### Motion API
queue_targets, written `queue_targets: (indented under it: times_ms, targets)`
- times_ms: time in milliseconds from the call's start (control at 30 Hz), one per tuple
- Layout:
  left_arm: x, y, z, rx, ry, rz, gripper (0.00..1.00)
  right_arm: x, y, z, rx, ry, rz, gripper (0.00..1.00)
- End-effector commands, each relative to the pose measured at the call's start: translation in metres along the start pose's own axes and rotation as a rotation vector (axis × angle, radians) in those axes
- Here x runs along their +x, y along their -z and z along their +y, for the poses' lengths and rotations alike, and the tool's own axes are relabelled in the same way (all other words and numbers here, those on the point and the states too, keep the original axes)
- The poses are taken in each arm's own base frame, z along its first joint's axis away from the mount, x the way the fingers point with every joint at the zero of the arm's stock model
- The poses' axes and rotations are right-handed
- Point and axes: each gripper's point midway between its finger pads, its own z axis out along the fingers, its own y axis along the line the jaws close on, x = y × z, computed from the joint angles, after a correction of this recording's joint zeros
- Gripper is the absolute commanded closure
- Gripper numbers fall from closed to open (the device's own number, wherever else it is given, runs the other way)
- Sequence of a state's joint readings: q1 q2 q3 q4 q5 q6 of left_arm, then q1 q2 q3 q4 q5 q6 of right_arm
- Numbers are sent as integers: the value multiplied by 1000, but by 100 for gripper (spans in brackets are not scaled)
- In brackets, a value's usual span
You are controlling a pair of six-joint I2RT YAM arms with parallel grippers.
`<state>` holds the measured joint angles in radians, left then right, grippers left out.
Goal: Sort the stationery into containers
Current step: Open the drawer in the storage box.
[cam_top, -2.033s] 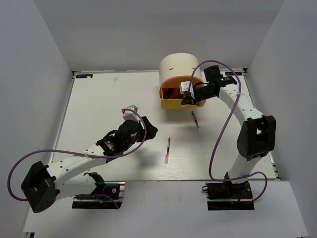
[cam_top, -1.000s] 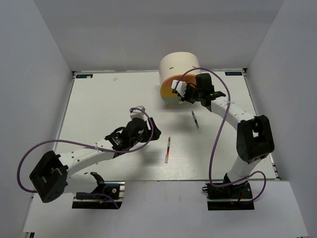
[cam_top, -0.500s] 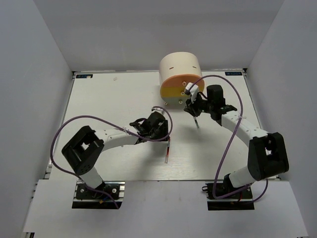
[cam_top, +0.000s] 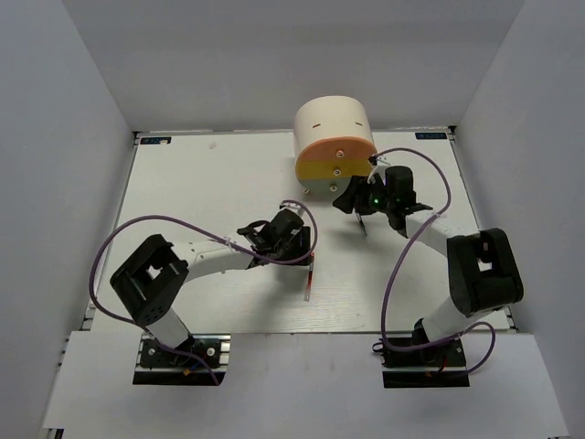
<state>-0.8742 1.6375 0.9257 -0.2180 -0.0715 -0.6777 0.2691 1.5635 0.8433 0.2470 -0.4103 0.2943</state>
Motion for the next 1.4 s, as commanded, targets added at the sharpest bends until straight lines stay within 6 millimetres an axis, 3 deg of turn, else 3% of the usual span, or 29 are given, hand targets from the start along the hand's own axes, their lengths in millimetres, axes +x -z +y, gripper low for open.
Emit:
queue_targets:
  times_ms: [0, 167, 367, 533, 800, 1033, 1067, 1167, 1367]
  targets:
    - [-7, 16, -3, 14, 5, -45, 31, -20, -15, 0, 3, -248, -119, 32]
    - [-9, 30, 2, 7, 16, -70, 31, -19, -37, -10, 30, -454, -142, 32]
    - [-10, 38, 5, 0, 38, -90, 30, -29, -54, -24, 45, -503, -178, 29]
    - [-7, 38, 10, -20, 36, -81, 30, -50, -69, -25, 18, -515, -218, 40]
    - [-10, 37, 7, -25, 35, -75, 30, -57, -87, -29, 16, -542, -231, 54]
    - [-12, 35, 6, -25, 35, -75, 30, -55, -79, -25, 19, -571, -241, 57]
    - [-10, 33, 7, -30, 34, -68, 30, -63, -72, -18, 4, -566, -258, 57]
    - [-10, 33, 7, -31, 25, -68, 30, -47, -64, -20, 25, -586, -245, 57]
    - [-8, 32, 6, -19, 26, -68, 30, -37, -54, -25, 48, -601, -248, 54]
